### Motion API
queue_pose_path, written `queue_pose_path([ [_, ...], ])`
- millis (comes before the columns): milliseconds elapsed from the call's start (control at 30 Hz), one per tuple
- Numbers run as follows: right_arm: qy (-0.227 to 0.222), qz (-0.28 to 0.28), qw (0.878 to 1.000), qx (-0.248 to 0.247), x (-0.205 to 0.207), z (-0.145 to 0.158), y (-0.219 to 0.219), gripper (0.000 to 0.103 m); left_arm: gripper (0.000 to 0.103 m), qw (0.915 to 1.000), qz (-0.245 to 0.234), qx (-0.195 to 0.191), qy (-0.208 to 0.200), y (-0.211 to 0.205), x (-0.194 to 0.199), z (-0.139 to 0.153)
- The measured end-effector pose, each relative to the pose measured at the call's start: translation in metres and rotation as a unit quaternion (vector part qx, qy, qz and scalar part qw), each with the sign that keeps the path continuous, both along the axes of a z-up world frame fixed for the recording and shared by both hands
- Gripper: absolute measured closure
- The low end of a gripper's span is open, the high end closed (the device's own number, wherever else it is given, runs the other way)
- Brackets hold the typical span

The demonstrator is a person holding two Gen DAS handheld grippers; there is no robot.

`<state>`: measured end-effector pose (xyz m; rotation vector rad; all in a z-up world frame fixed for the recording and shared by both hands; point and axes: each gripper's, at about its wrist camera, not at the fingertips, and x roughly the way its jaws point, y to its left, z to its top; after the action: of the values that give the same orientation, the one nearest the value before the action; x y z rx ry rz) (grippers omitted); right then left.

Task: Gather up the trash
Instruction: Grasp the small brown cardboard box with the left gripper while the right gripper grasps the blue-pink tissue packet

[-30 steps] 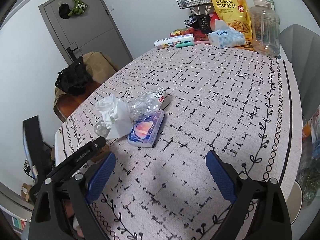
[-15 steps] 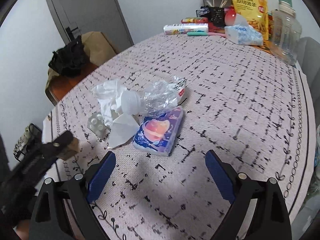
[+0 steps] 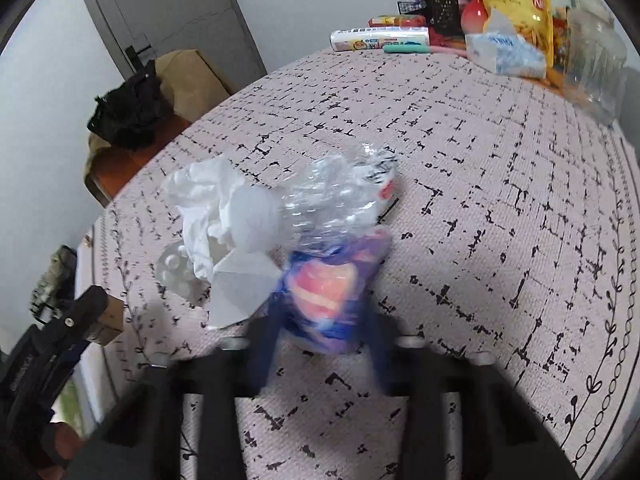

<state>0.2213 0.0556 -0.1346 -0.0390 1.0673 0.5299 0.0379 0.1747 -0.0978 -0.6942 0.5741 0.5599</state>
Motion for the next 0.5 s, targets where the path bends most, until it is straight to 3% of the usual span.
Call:
queue_pose_path([
  [200,0.016,-0.013,0.999,0.040,-0.008,0.008,-0.032,0.095,0.051,0.9998,-0.015,0.009,-0.006,-0.014,0.003,0.010],
  [500,-0.002,-0.031,0.997,0.075,-0.035,0.034,-0.081,0.095,0.051,0.9979,-0.056,0.023,-0.025,-0.048,0.010,0.029],
])
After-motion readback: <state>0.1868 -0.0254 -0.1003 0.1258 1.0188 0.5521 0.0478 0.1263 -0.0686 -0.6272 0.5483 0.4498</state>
